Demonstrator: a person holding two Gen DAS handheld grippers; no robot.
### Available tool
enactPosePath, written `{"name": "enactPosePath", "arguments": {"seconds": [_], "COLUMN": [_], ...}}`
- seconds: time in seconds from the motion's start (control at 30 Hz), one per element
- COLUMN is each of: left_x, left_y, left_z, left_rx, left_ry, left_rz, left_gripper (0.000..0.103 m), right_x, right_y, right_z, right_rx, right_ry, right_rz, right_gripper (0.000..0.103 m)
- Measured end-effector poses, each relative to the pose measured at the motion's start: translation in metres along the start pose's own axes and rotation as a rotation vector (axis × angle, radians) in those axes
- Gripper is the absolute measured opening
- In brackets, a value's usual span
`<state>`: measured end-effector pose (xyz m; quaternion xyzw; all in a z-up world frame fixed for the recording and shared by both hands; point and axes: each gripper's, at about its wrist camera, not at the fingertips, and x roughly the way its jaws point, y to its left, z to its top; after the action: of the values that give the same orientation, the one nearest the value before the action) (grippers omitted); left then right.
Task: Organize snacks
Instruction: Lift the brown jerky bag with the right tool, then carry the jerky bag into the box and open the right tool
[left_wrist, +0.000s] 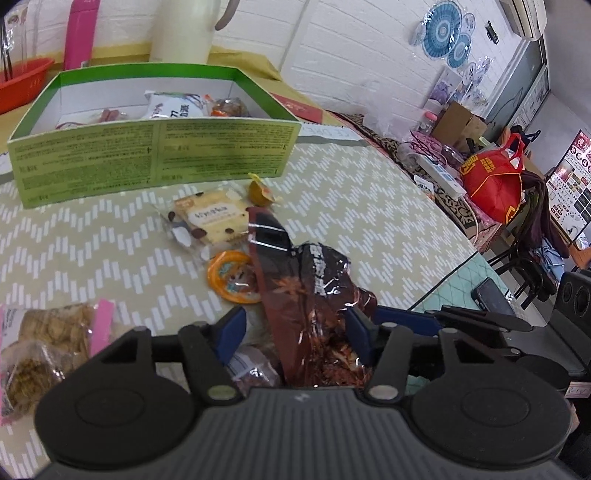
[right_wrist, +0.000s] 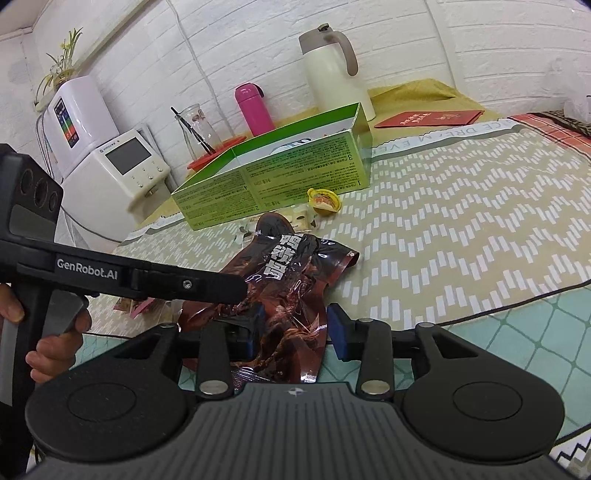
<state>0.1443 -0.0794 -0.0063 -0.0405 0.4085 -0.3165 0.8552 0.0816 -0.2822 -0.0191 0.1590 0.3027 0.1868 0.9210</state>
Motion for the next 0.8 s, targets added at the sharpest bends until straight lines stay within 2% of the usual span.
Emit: {"name": "enactPosePath", "arguments": {"seconds": [0.03,0.1,0.13,0.2,0.47,0.8], "left_x": [0.002,0.005,0.002,-0.009,-0.061,-0.100], "left_y": [-0.003,-0.008,-0.012,-0.017,-0.019,0.020], "left_z": [-0.001,-0.001,-0.001,0.000,0.024,0.080], "left_rx": [0.010,0.020,0.021,0.043,0.032,-0.021], "left_ry": [-0.005,-0.008,-0.014,-0.045,-0.205,-0.368], "left_rz": [0.012,0.017,0.023,0.029,0.046,0.110], "left_gripper": [0.044,0.037,0.031,0.022,0.021,0.021], "right_x": [0.000,-0.001,-0.002,-0.010,-0.024,0.016], "right_y": [0.000,0.001,0.002,0.004,0.035,0.073], "right_z": [0.000,0.001,0.002,0.004,0.038,0.105], "right_rx": [0.004,0.001,-0.010,-0.030,-0.115,-0.215], "right_ry": [-0.002,-0.009,-0.008,-0.025,-0.134,-0.231], "right_rz": [-0.004,-0.040,-0.065,-0.064,-0.005,0.058], "right_gripper": [0.064,0.048,0.025,0.025,0.022,0.022]}}
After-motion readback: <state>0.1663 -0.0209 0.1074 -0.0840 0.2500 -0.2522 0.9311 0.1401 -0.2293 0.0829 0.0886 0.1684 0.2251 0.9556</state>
